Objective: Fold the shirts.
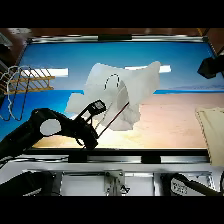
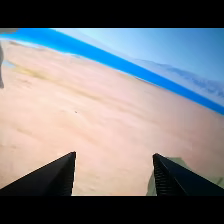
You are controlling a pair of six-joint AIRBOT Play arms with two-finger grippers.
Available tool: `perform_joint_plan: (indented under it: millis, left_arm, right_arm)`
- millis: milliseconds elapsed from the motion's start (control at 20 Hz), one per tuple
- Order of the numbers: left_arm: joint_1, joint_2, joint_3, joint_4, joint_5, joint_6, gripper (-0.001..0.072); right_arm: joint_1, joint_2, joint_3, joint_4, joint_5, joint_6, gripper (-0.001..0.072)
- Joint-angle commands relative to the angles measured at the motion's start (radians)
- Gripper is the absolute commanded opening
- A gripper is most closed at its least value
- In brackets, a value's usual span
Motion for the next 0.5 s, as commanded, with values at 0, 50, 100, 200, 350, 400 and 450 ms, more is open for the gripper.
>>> perform_joint_plan:
  millis: [0, 50, 100, 200, 350, 400, 450]
  left_arm:
    - [0.000, 0.000, 0.001, 0.005, -0.061, 0.055, 0.0046]
    - [0.000, 0.000, 0.001, 0.014, -0.074, 0.056, 0.0046]
    - [0.000, 0.000, 0.001, 0.021, -0.081, 0.058, 0.0046]
    - [0.000, 0.000, 0.001, 0.022, -0.094, 0.083, 0.0046]
    - [0.000, 0.001, 0.001, 0.055, -0.128, 0.108, 0.0046]
    - [0.000, 0.001, 0.001, 0.071, -0.134, 0.116, 0.0046]
    - [0.000, 0.001, 0.001, 0.074, -0.133, 0.122, 0.0046]
  right_arm:
    - [-0.095, -0.065, 0.000, 0.335, 0.115, -0.678, 0.0596]
    - [-0.072, -0.077, 0.000, 0.335, 0.115, -0.688, 0.0596]
    - [-0.047, -0.093, 0.000, 0.336, 0.115, -0.688, 0.0596]
    - [0.007, -0.127, 0.000, 0.332, 0.104, -0.697, 0.0597]
    - [0.083, -0.169, 0.000, 0.335, 0.101, -0.706, 0.0670]
    - [0.108, -0.178, 0.000, 0.335, 0.110, -0.706, 0.0670]
    - [0.131, -0.183, 0.000, 0.335, 0.116, -0.706, 0.0670]
